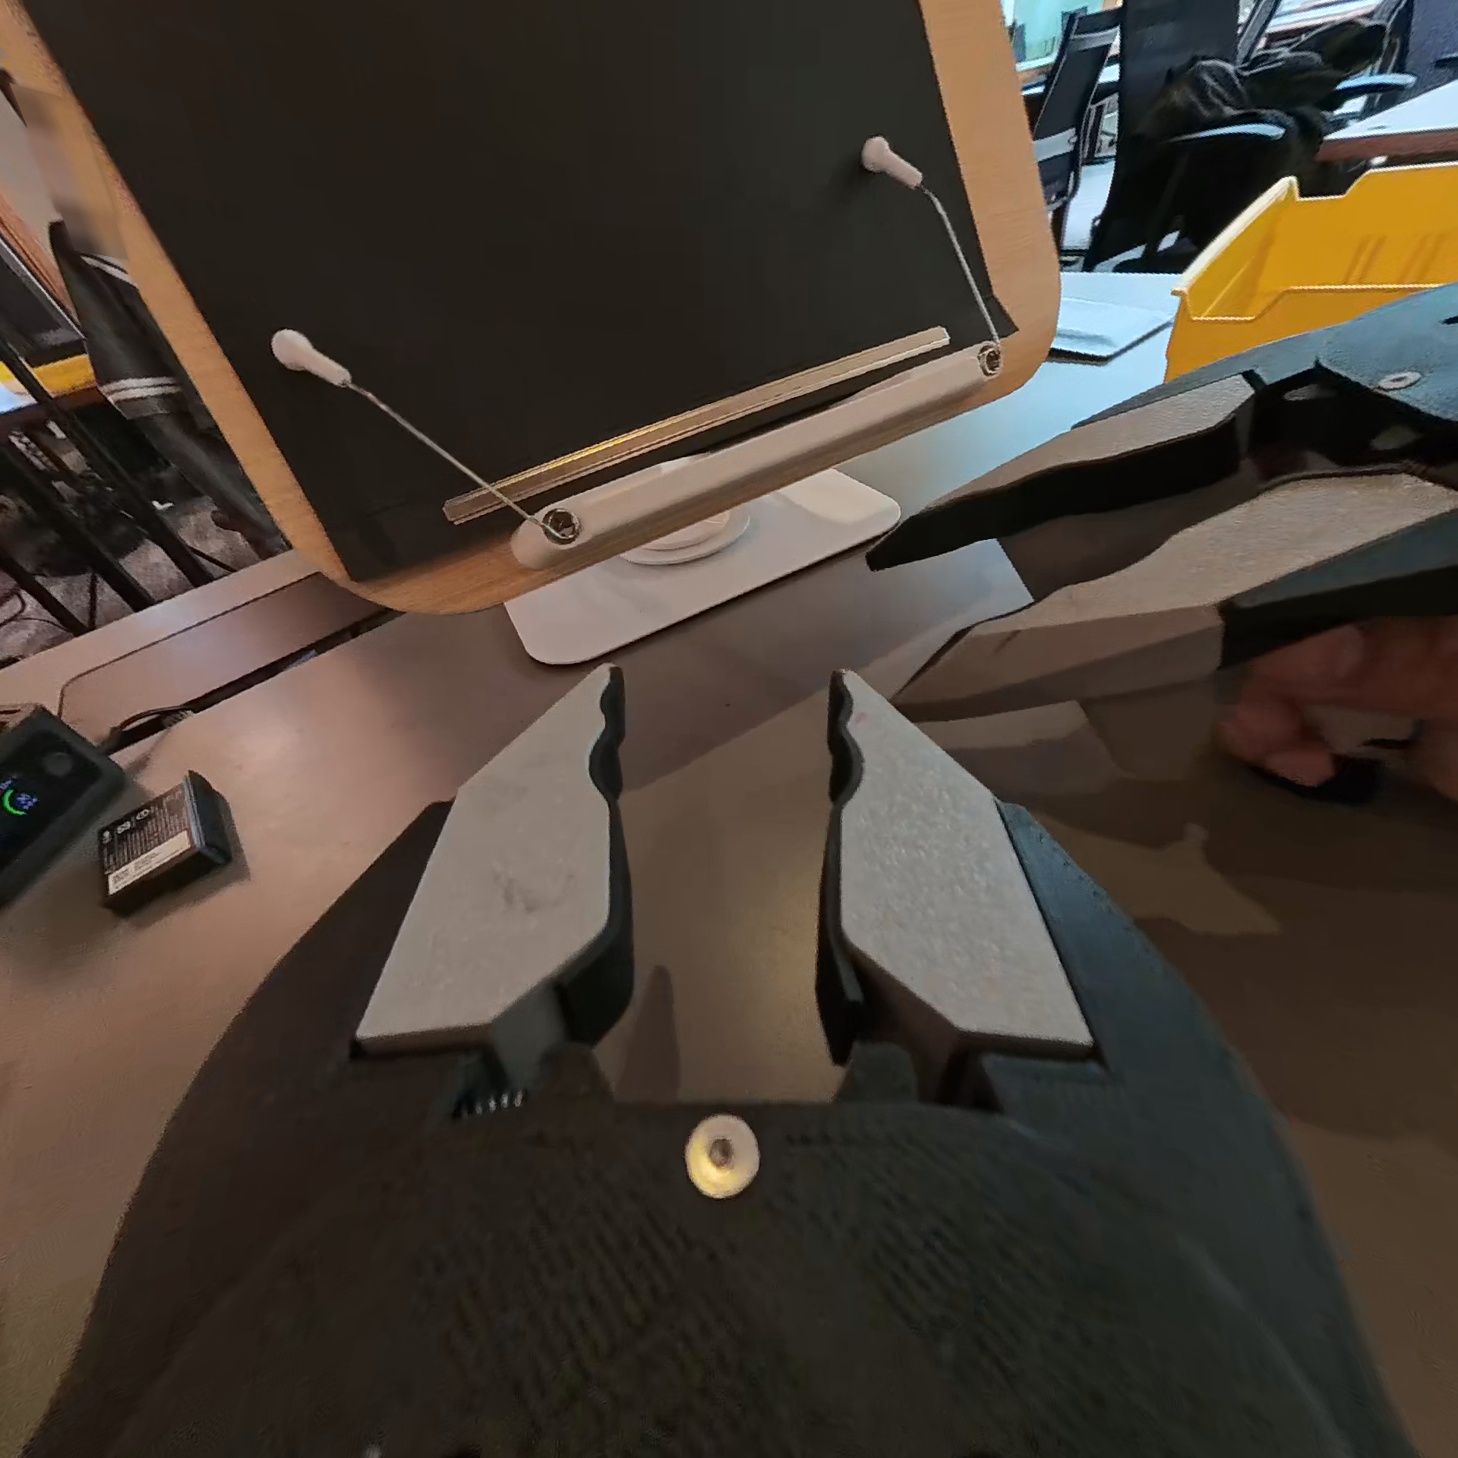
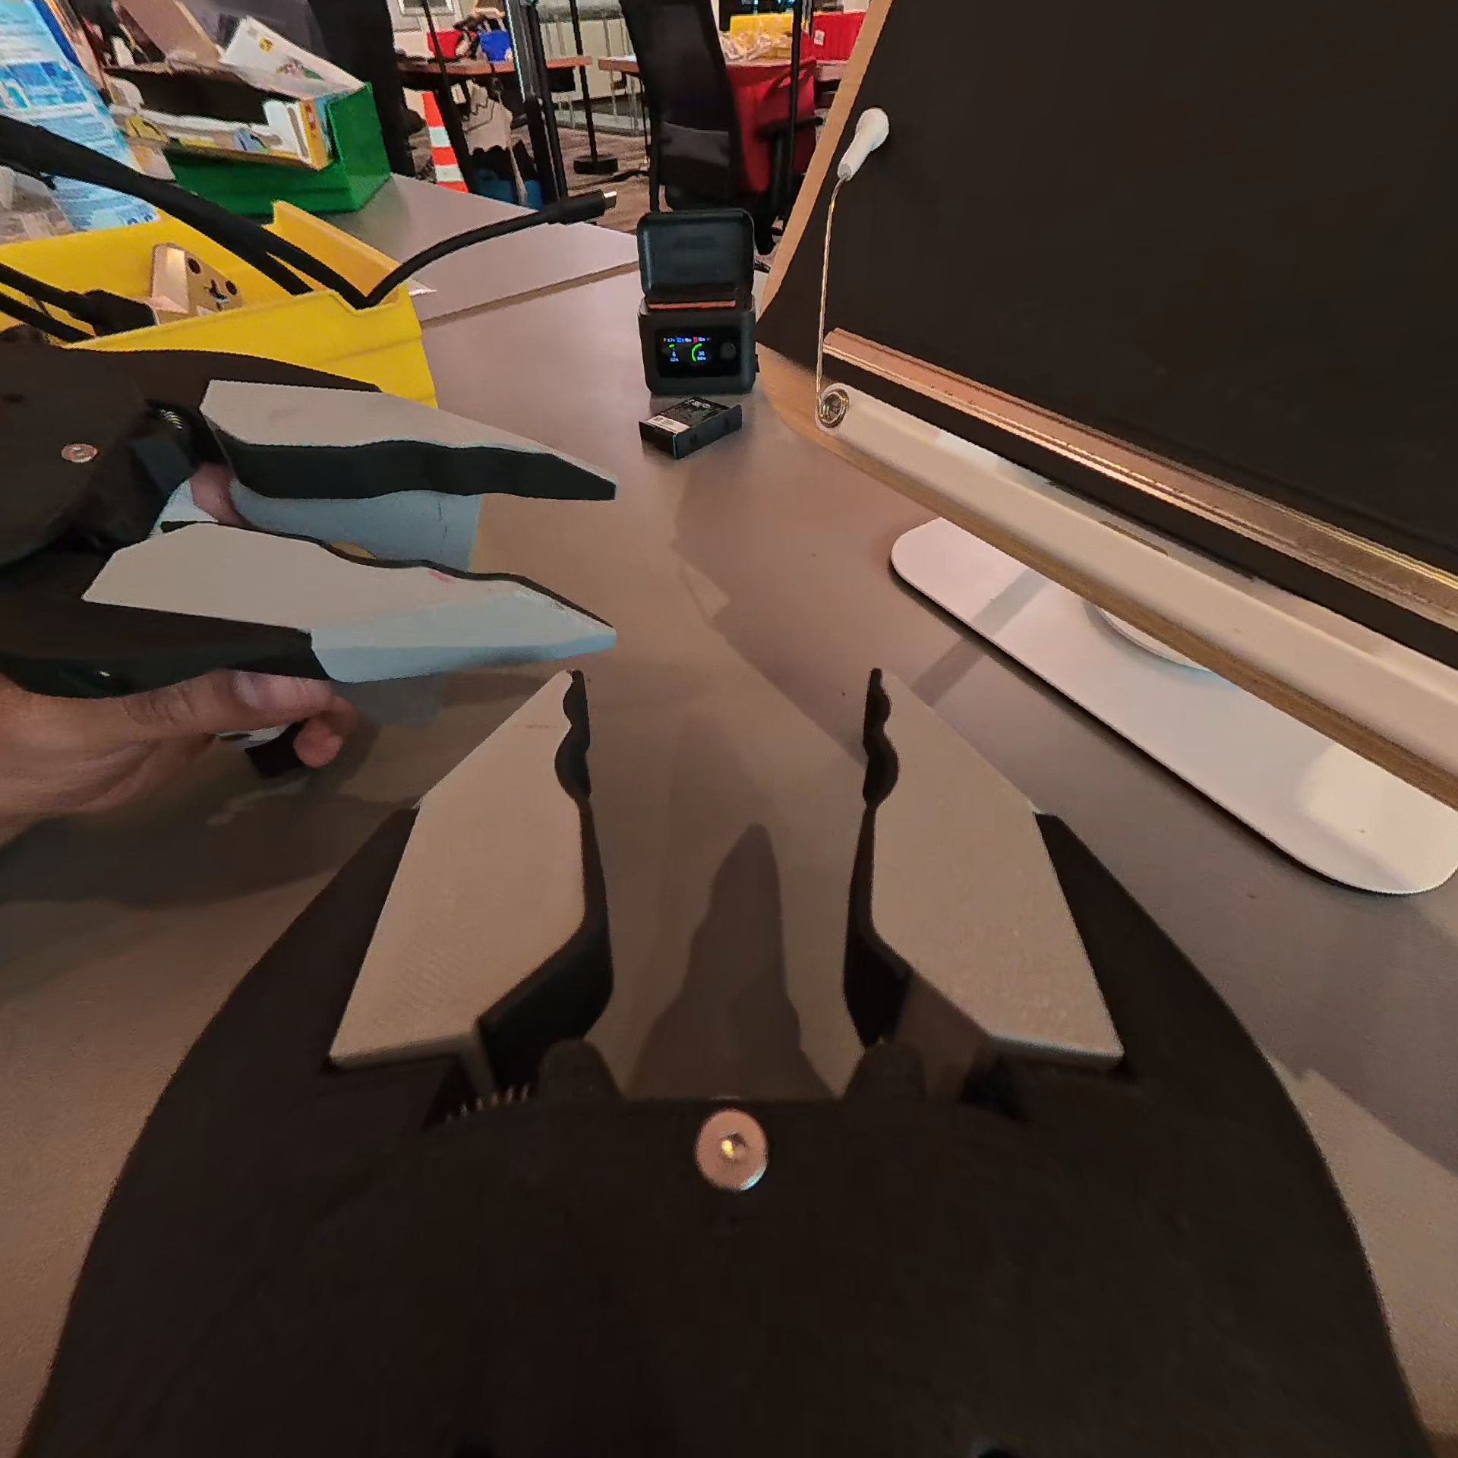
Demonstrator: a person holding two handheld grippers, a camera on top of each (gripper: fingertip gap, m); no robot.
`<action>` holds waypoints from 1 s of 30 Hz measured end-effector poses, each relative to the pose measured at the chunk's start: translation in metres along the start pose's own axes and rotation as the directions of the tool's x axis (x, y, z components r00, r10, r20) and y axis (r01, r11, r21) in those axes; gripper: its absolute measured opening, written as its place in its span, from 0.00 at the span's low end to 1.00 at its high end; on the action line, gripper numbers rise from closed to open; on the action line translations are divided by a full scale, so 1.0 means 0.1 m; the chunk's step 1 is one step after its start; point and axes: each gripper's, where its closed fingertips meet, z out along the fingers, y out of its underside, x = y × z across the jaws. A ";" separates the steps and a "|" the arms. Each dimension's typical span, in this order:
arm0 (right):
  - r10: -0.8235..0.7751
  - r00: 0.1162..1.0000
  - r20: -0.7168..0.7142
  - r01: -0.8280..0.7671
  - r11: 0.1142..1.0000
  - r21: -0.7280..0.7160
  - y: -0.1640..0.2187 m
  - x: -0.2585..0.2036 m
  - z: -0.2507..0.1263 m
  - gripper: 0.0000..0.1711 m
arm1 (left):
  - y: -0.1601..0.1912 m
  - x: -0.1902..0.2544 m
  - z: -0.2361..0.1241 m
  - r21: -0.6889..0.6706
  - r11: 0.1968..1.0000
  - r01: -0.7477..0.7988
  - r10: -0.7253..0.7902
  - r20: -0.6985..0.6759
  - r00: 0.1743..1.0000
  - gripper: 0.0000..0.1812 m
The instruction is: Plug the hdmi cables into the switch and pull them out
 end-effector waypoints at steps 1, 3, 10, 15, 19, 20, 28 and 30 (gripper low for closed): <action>-0.001 1.000 0.000 0.001 1.000 -0.002 0.00 0.00 0.00 0.40 | 0.00 0.01 0.00 -0.003 1.000 -0.010 0.010 0.001 1.000 0.27; 0.000 1.000 0.004 0.000 1.000 -0.009 0.02 -0.01 0.01 0.41 | 0.00 0.03 0.00 -0.006 1.000 -0.025 0.025 0.001 1.000 0.27; 0.000 1.000 0.012 0.000 1.000 -0.010 0.02 -0.02 0.01 0.38 | -0.01 0.06 0.00 -0.001 1.000 0.014 -0.014 -0.029 0.999 0.24; 0.018 0.999 0.031 -0.018 1.000 -0.001 0.01 -0.04 0.02 0.36 | -0.01 0.08 0.00 0.001 1.000 0.018 -0.017 -0.034 0.999 0.22; 0.010 0.999 0.042 -0.009 1.000 -0.015 0.01 -0.06 0.07 0.37 | -0.01 0.06 0.00 -0.001 1.000 0.029 -0.029 -0.031 0.999 0.22; 0.007 0.999 0.041 -0.007 1.000 -0.018 0.02 -0.06 0.08 0.37 | -0.01 0.05 0.00 0.000 0.999 0.032 -0.032 -0.028 0.999 0.22; 0.048 0.996 0.070 -0.050 0.999 0.016 -0.03 -0.05 0.04 0.37 | -0.01 0.02 0.00 0.001 0.998 0.063 -0.063 -0.031 0.998 0.23; 0.054 0.996 0.076 -0.056 0.998 0.020 -0.03 -0.05 0.04 0.36 | -0.01 0.03 -0.01 0.003 0.999 0.053 -0.053 -0.027 0.998 0.23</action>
